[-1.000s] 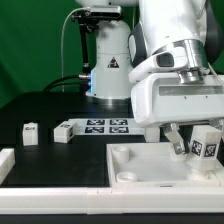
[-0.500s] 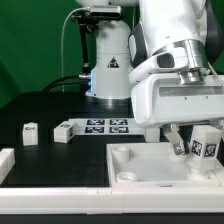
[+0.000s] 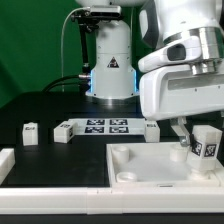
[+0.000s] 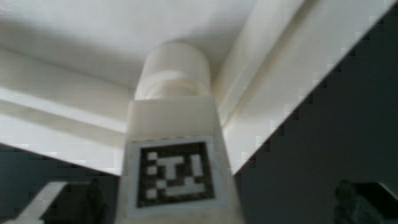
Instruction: Assemble one leg
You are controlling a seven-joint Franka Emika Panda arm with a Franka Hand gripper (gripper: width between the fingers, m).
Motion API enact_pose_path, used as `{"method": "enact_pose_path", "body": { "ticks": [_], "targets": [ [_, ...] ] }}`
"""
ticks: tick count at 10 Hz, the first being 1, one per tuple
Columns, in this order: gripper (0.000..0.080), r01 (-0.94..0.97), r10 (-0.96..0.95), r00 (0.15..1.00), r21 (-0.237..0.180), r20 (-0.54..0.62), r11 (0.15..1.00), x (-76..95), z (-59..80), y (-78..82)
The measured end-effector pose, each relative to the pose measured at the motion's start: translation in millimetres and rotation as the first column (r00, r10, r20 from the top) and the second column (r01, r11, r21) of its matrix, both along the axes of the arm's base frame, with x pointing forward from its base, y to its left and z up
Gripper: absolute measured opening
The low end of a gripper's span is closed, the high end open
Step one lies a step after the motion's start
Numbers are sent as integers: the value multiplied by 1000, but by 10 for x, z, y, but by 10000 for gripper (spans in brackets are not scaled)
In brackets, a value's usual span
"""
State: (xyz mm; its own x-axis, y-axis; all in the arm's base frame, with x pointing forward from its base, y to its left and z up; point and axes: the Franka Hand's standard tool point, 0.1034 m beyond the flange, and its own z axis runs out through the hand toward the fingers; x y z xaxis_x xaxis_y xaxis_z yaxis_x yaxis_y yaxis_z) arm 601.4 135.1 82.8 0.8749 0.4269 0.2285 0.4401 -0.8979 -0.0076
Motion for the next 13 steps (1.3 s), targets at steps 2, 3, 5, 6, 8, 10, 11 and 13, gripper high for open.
{"method": "enact_pose_path", "body": {
  "ticks": [2,3,5,6,8,10,11,13],
  "targets": [
    [648,-11,6,990,-35,-140,999,85,80,-10],
    [648,-31,16,969,-57,-247,998,43,58,-17],
    [648,-44,32,976,-51,-214,998,164,62,-72],
    [648,-50,38,976,-52,-215,997,161,43,-98],
    [362,-49,37,976,-52,-216,997,160,38,-96],
    [295,-48,35,976,-53,-216,997,162,36,-112],
    [295,-48,36,976,-53,-216,997,161,35,-110],
    [295,-9,-3,976,-53,-218,999,161,33,-109]
  ]
}}
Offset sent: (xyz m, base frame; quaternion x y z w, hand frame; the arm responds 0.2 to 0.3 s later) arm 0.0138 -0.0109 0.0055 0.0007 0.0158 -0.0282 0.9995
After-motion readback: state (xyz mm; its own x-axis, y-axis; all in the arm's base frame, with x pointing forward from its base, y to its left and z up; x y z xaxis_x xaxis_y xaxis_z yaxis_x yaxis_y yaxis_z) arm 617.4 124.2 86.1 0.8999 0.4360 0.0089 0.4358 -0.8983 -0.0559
